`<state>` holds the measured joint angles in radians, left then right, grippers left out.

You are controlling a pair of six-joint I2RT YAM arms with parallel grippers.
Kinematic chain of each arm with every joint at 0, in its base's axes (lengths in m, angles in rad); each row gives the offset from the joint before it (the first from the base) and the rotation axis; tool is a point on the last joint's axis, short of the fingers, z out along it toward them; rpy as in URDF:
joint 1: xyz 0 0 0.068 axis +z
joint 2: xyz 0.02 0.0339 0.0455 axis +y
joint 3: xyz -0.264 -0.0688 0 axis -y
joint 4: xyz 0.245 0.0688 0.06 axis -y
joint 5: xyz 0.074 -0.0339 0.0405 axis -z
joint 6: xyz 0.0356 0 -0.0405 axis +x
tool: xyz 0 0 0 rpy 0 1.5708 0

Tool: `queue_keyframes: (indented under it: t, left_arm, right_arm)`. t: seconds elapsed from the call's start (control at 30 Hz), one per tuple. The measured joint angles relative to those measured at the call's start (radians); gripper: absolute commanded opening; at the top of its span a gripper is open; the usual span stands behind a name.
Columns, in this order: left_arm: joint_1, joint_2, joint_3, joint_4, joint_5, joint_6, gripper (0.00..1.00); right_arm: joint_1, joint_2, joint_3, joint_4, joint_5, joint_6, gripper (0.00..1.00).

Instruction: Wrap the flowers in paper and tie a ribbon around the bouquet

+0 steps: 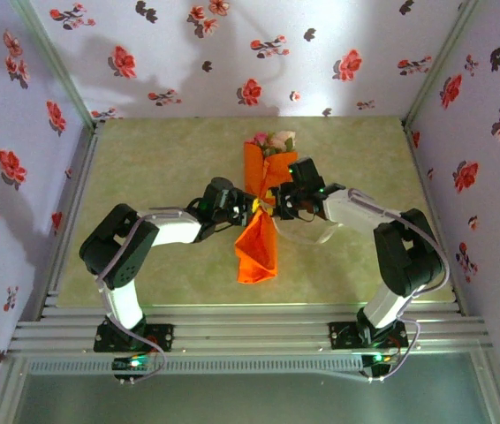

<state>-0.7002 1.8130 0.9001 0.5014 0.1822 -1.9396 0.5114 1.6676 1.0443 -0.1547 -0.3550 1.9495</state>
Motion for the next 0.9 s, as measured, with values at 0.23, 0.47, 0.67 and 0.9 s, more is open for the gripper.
queue_keyframes:
  t: [0.23, 0.47, 0.67, 0.9]
  left_arm:
    - [-0.003, 0.000, -0.003, 0.001, 0.000, 0.000, 0.00]
    - [-0.006, -0.004, -0.019, 0.011, 0.000, 0.000, 0.00]
    - [-0.008, -0.007, -0.023, 0.016, 0.000, 0.000, 0.00]
    - [-0.008, -0.008, -0.030, 0.022, 0.000, 0.000, 0.00]
  right_arm:
    - [0.000, 0.002, -0.011, 0.018, 0.005, 0.001, 0.38]
    - [0.000, 0.026, -0.013, 0.045, 0.012, 0.017, 0.38]
    - [0.002, 0.036, -0.013, 0.060, 0.012, 0.023, 0.38]
    - [0.007, 0.036, -0.019, 0.061, 0.014, 0.026, 0.33]
